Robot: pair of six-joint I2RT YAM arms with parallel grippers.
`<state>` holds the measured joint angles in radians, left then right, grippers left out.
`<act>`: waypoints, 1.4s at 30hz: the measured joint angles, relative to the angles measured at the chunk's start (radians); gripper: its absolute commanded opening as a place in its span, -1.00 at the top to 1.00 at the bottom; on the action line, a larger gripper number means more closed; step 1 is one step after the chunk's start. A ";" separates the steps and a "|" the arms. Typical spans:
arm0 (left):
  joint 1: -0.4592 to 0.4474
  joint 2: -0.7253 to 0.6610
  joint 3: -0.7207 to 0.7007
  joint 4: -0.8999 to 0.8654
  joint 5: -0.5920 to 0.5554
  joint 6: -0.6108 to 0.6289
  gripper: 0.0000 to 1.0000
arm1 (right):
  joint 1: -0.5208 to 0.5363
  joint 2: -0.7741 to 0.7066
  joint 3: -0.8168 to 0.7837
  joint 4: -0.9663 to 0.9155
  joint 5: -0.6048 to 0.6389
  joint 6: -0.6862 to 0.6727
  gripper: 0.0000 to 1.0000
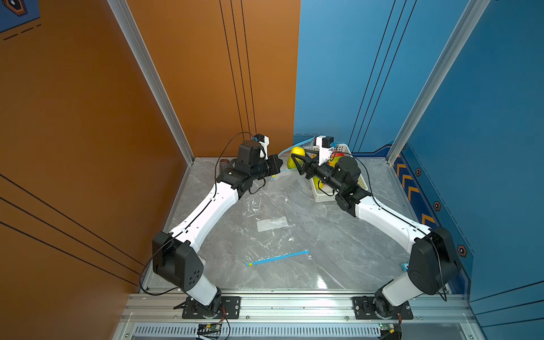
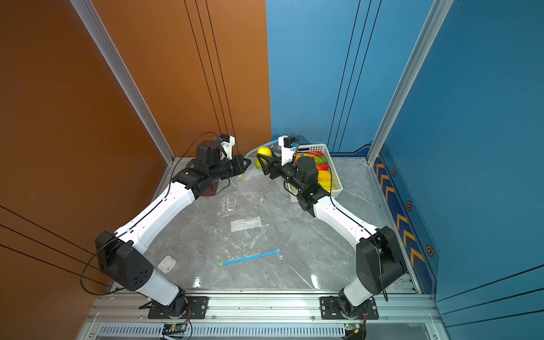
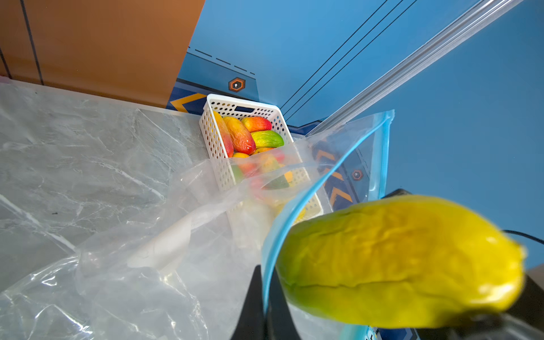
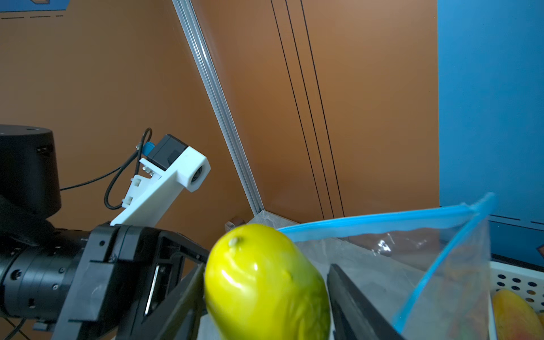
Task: Place the mango in a zip-top bag and seal the zipper
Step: Place the mango in the zipper food storage bag, then pick up the mango from the basket.
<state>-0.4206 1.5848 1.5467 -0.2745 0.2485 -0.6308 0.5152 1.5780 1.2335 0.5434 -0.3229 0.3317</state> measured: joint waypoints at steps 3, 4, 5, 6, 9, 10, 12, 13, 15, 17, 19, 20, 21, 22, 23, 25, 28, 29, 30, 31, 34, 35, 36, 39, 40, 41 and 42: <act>0.021 0.000 0.021 0.000 0.009 -0.005 1.00 | -0.007 0.000 0.062 -0.067 -0.018 -0.023 -0.86; 0.027 0.000 0.026 0.000 0.016 -0.007 1.00 | -0.010 0.000 0.090 -0.095 -0.023 -0.030 -0.97; 0.032 0.001 0.031 -0.001 0.025 -0.007 1.00 | -0.014 -0.002 0.117 -0.120 -0.026 -0.040 -0.93; 0.037 0.002 0.035 0.000 0.032 -0.007 1.00 | -0.018 -0.007 0.131 -0.134 -0.026 -0.043 -0.89; 0.054 0.003 0.039 -0.002 0.049 -0.005 1.00 | -0.053 -0.053 0.138 -0.187 -0.021 -0.013 -0.85; 0.059 0.005 0.039 -0.002 0.052 0.000 1.00 | -0.080 -0.074 0.137 -0.218 -0.013 0.005 -0.85; 0.066 0.006 0.037 -0.005 0.056 0.014 1.00 | -0.137 -0.110 0.129 -0.283 0.034 0.031 -0.87; 0.066 0.006 0.032 -0.006 0.056 0.025 1.00 | -0.166 -0.124 0.118 -0.313 0.063 0.039 -0.85; 0.066 0.006 0.015 -0.006 0.055 0.046 1.00 | -0.219 -0.133 0.092 -0.372 0.116 0.056 -0.78; 0.065 0.008 -0.005 -0.008 0.055 0.066 1.00 | -0.262 -0.102 0.079 -0.432 0.150 0.068 -0.75; 0.061 0.020 -0.014 -0.010 0.055 0.086 1.00 | -0.301 -0.015 0.092 -0.507 0.183 0.066 -0.71; 0.060 0.026 -0.014 -0.010 0.055 0.092 1.00 | -0.313 0.034 0.111 -0.546 0.198 0.061 -0.69; 0.058 0.032 -0.014 -0.010 0.055 0.098 1.00 | -0.326 0.106 0.149 -0.601 0.211 0.051 -0.65; 0.056 0.037 -0.014 -0.010 0.055 0.105 1.00 | -0.335 0.180 0.194 -0.649 0.224 0.039 -0.67; 0.055 0.041 -0.014 -0.010 0.055 0.111 1.00 | -0.339 0.241 0.232 -0.687 0.238 0.029 -0.68; 0.053 0.048 -0.015 -0.010 0.055 0.119 1.00 | -0.342 0.363 0.309 -0.758 0.261 0.005 -0.68; 0.053 0.054 -0.018 -0.010 0.055 0.123 1.00 | -0.342 0.498 0.437 -0.872 0.308 -0.026 -0.68; 0.053 0.055 -0.019 -0.010 0.055 0.127 1.00 | -0.342 0.535 0.486 -0.903 0.322 -0.034 -0.67; 0.051 0.056 -0.021 -0.010 0.055 0.130 1.00 | -0.342 0.576 0.542 -0.929 0.333 -0.045 -0.64; 0.051 0.057 -0.023 -0.011 0.055 0.131 1.00 | -0.343 0.615 0.600 -0.952 0.347 -0.057 -0.62; 0.048 0.058 -0.025 -0.010 0.055 0.137 1.00 | -0.342 0.700 0.733 -1.007 0.364 -0.090 -0.51; 0.048 0.058 -0.025 -0.010 0.054 0.137 1.00 | -0.342 0.719 0.761 -1.019 0.370 -0.098 -0.49; 0.046 0.058 -0.026 -0.010 0.054 0.138 1.00 | -0.342 0.740 0.792 -1.035 0.377 -0.105 -0.49; 0.046 0.058 -0.026 -0.010 0.051 0.138 1.00 | -0.342 0.787 0.855 -1.083 0.396 -0.124 -0.48; 0.046 0.058 -0.026 -0.010 0.051 0.138 1.00 | -0.342 0.796 0.864 -1.096 0.400 -0.131 -0.42; 0.046 0.058 -0.026 -0.010 0.051 0.138 1.00 | -0.341 0.801 0.870 -1.107 0.406 -0.138 -0.32; 0.046 0.058 -0.026 -0.010 0.051 0.138 1.00 | -0.340 0.805 0.872 -1.120 0.412 -0.148 -0.23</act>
<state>-0.3744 1.6432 1.5204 -0.2848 0.2996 -0.4931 0.1757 2.3825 2.1059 -0.5762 0.0887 0.1841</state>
